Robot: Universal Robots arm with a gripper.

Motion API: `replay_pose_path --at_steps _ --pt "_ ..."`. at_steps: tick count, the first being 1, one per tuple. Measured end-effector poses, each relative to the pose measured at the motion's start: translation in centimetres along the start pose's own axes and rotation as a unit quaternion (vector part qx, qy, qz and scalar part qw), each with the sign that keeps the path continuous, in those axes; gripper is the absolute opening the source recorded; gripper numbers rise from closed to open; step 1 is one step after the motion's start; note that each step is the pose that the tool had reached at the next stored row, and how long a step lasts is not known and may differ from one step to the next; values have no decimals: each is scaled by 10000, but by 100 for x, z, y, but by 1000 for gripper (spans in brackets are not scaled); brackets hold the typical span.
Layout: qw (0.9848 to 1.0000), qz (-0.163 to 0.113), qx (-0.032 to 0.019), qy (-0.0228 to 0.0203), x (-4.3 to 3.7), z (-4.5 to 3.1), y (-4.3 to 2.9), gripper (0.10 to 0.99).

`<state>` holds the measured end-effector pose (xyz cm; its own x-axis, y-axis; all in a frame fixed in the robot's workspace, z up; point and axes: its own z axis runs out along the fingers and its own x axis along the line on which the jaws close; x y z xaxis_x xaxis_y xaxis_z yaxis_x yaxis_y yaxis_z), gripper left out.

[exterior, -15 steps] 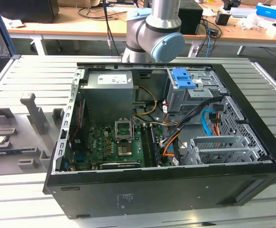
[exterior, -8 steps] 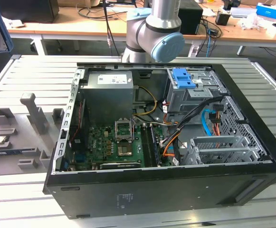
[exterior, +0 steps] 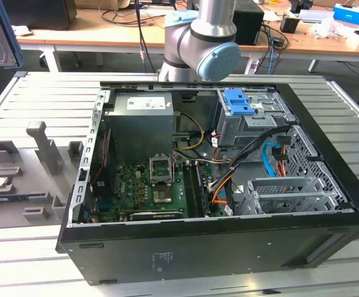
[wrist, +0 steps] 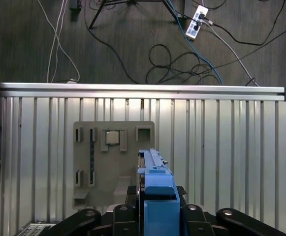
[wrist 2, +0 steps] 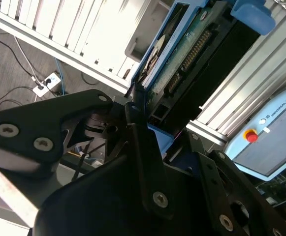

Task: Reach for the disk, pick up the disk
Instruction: 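Pick up the disk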

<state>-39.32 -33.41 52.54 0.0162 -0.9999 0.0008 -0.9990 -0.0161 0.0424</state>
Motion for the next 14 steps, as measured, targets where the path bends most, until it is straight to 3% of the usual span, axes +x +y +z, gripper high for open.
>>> replay_pose_path --at_steps 4,7,14 --pt "10000 -1 0 0 2 -5 -119 369" --pt "10000 0 0 0 4 -12 -279 369" --pt "10000 -1 0 0 7 -20 -462 369"
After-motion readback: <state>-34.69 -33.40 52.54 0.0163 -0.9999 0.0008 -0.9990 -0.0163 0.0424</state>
